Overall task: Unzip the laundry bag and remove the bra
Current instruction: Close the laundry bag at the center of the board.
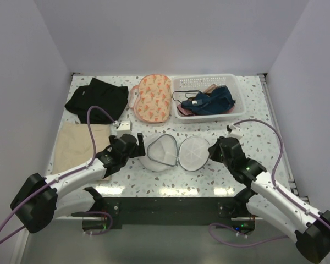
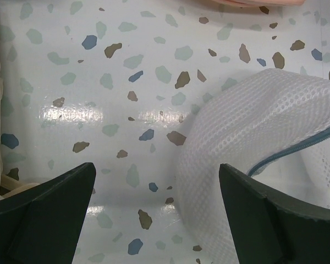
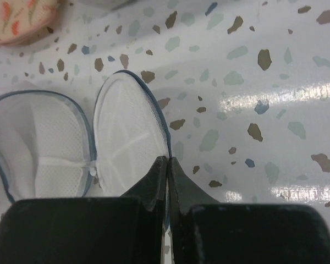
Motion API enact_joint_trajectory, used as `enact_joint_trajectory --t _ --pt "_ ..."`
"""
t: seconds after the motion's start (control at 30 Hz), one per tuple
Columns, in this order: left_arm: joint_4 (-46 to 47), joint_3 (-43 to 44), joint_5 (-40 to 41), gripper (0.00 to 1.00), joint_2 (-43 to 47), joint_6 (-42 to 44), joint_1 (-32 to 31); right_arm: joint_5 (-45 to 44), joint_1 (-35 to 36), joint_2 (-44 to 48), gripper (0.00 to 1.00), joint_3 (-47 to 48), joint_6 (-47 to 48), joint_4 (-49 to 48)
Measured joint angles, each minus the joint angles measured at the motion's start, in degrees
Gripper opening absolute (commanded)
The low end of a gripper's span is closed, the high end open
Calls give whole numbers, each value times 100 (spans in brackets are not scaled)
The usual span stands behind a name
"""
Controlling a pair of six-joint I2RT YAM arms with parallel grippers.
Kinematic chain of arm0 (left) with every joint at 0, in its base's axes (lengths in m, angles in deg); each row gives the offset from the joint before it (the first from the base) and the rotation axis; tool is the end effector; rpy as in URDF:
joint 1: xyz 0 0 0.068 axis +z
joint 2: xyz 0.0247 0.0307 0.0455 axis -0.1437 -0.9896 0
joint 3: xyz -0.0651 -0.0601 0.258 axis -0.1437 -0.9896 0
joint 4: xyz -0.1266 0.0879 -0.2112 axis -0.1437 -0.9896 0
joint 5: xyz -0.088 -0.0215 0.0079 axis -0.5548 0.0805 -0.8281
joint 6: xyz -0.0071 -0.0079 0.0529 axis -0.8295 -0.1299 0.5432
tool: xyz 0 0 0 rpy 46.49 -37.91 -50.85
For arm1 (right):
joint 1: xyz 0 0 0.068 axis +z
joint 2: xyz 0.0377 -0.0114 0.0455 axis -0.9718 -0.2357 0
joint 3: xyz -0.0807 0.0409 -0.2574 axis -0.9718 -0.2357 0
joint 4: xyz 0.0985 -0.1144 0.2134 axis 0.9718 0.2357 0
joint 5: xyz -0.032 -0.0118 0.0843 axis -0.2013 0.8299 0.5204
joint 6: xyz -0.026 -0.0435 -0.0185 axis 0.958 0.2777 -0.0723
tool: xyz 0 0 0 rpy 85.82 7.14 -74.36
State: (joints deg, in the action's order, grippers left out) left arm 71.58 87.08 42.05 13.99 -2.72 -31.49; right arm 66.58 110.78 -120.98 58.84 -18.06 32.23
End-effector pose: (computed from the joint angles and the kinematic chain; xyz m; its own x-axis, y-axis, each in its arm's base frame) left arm 0.1770 -0.1257 0.1857 -0.5868 -0.1914 -0.7868 -0.0596 0.9792 -0.1938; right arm 0.1454 0.0859 0.2143 -0.5732 0.3814 -0.7252 0.0861 0.9082 0.4095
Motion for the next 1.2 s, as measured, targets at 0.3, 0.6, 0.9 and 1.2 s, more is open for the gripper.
enact_joint_trajectory --t 0.3,0.6,0.9,1.2 --pt "31 0 -46 100 -11 0 0 -310 7 448 0 640 304 260" --pt "177 0 -249 100 -330 0 0 57 7 557 0 686 813 -199" --pt "492 -2 -544 100 -678 0 0 1047 7 90 0 686 1054 -1119" --pt "577 -2 -673 98 -942 -9 0 2286 7 -682 0 691 1154 -2284"
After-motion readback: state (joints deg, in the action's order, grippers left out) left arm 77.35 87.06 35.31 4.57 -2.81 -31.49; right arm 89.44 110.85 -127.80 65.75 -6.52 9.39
